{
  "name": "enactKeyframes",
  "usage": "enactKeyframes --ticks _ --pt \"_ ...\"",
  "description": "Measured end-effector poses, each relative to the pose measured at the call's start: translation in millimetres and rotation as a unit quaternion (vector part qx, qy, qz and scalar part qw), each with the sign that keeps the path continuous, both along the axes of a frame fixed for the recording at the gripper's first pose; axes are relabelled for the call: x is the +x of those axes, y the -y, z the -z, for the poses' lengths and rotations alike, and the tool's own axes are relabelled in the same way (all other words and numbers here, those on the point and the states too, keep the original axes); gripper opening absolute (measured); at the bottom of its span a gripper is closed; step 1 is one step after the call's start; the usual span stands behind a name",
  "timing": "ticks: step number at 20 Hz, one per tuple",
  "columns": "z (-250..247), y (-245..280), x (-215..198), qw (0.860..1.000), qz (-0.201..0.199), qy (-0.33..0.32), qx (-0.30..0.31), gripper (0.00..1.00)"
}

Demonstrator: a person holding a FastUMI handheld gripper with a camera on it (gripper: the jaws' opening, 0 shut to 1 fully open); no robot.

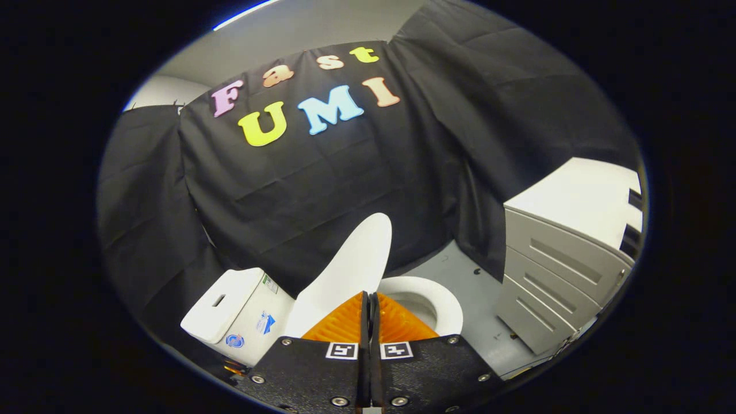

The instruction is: Open the toilet lid.

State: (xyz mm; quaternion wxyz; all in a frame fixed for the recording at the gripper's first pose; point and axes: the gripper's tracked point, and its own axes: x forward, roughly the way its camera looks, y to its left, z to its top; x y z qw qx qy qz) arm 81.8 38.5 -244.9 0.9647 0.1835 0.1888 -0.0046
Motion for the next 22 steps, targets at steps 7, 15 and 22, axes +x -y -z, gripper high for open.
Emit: enactKeyframes --ticks 7,15,22 --pt "-43.9 -33.6 7.3 0.998 -0.013 0.024 -0.059 0.0" --pt "-90.1 -81.3 10.6 0.994 -0.029 0.057 -0.084 0.0" --pt "-123.8 -126.3 14.9 0.992 -0.048 0.087 -0.076 0.0"
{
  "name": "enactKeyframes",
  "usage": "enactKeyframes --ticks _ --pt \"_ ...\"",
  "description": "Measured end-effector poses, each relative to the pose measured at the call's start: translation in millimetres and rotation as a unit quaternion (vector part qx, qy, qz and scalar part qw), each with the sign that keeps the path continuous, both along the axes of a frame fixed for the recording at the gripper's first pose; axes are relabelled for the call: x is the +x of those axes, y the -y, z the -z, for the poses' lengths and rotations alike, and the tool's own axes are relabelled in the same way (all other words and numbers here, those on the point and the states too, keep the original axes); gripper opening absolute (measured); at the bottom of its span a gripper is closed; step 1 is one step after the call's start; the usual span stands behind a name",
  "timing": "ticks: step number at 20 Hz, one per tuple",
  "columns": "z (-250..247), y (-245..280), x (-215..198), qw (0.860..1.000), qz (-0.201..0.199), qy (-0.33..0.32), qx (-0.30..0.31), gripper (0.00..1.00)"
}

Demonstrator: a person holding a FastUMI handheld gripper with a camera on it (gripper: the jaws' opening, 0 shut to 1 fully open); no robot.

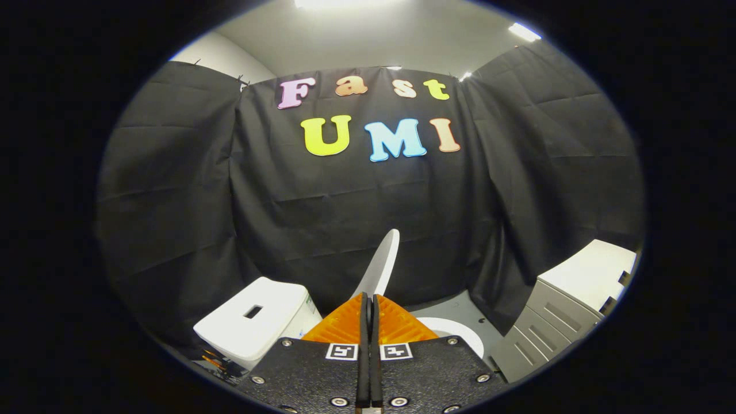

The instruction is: Open the toilet lid.

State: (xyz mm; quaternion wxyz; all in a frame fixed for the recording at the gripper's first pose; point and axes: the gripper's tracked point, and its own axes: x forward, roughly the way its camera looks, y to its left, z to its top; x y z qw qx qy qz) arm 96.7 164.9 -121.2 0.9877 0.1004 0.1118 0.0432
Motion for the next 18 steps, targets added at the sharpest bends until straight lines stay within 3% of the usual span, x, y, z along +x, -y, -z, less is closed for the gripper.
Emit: enactKeyframes --ticks 18 --pt "-27.3 -65.2 5.4 0.997 -0.031 0.036 0.057 0.0"
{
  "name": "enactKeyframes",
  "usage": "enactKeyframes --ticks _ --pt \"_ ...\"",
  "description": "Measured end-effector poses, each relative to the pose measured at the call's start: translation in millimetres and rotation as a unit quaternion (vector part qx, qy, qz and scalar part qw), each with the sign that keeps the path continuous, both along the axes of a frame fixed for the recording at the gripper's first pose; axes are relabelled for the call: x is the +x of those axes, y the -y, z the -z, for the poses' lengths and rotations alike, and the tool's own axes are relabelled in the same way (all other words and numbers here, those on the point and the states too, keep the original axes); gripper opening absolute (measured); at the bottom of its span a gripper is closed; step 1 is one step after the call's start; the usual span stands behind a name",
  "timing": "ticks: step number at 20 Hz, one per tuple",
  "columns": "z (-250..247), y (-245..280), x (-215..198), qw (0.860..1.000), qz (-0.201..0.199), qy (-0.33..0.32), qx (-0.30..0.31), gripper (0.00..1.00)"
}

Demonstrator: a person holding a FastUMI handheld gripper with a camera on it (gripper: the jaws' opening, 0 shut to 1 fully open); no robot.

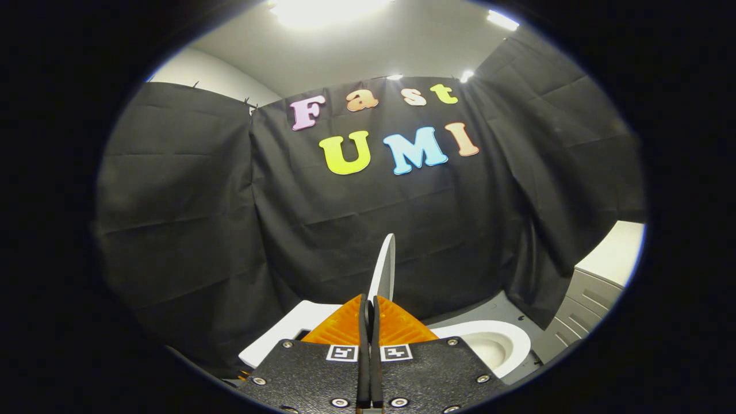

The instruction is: Open the toilet lid.

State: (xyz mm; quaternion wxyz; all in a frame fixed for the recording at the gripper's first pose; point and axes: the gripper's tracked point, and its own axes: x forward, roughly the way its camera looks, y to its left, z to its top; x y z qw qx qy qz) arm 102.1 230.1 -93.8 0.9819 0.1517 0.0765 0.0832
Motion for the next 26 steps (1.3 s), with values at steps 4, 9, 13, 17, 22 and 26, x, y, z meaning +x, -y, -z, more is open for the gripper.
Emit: enactKeyframes --ticks 4,9,13,17,22,26 --pt "-4.7 -19.0 -1.0 1.0 -0.008 0.012 0.0 0.0" --pt "-7.0 -40.1 -0.4 0.999 -0.021 0.019 0.016 0.0" --pt "-11.0 -62.1 -4.2 0.999 -0.035 0.033 0.02 0.0" --pt "-10.2 -78.1 -3.2 0.998 -0.038 0.036 0.03 0.0" --pt "-9.6 -99.8 -3.7 0.997 -0.056 0.037 0.04 0.0" --pt "-7.9 -110.5 0.5 0.993 -0.074 0.028 -0.086 0.0"
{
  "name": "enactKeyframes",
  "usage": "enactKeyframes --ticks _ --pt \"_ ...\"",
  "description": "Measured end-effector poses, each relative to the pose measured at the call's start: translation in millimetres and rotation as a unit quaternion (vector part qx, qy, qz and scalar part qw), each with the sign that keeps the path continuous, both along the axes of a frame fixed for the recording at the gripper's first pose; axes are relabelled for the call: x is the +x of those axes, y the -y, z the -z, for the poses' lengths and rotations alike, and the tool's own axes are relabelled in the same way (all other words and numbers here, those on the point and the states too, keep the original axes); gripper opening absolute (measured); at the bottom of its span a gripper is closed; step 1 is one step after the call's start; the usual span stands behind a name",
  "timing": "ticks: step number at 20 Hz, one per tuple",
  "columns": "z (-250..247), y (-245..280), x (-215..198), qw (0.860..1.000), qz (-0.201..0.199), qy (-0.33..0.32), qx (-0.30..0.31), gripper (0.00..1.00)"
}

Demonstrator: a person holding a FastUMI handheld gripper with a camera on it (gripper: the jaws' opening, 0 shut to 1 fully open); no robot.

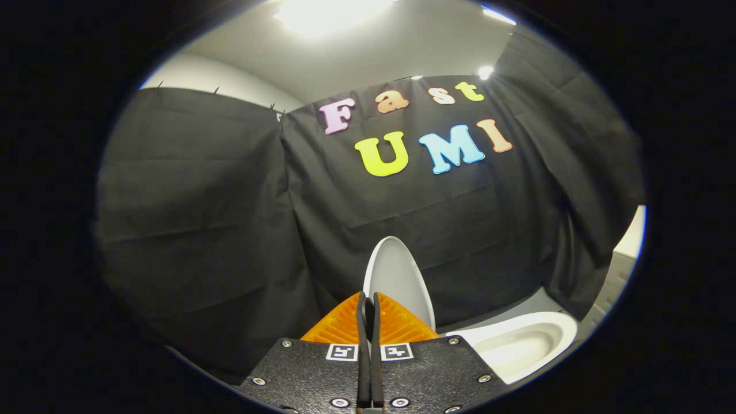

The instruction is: Open the toilet lid.

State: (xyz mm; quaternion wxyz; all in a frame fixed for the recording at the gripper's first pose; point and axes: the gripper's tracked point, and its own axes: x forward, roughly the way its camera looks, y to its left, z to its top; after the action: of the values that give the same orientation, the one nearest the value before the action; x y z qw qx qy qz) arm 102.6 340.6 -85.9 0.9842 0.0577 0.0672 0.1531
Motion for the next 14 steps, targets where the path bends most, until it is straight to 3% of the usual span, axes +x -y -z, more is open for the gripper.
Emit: enactKeyframes --ticks 2,6,10,14 --pt "-2.5 -7.2 -2.4 0.997 -0.023 0.004 -0.07 0.0" --pt "3.4 -20.4 -1.5 0.998 -0.031 -0.009 -0.056 0.0" --pt "4.0 -14.8 -4.2 0.995 -0.049 -0.012 -0.085 0.0" --pt "1.6 -13.8 -3.9 0.995 -0.055 -0.013 -0.078 0.05"
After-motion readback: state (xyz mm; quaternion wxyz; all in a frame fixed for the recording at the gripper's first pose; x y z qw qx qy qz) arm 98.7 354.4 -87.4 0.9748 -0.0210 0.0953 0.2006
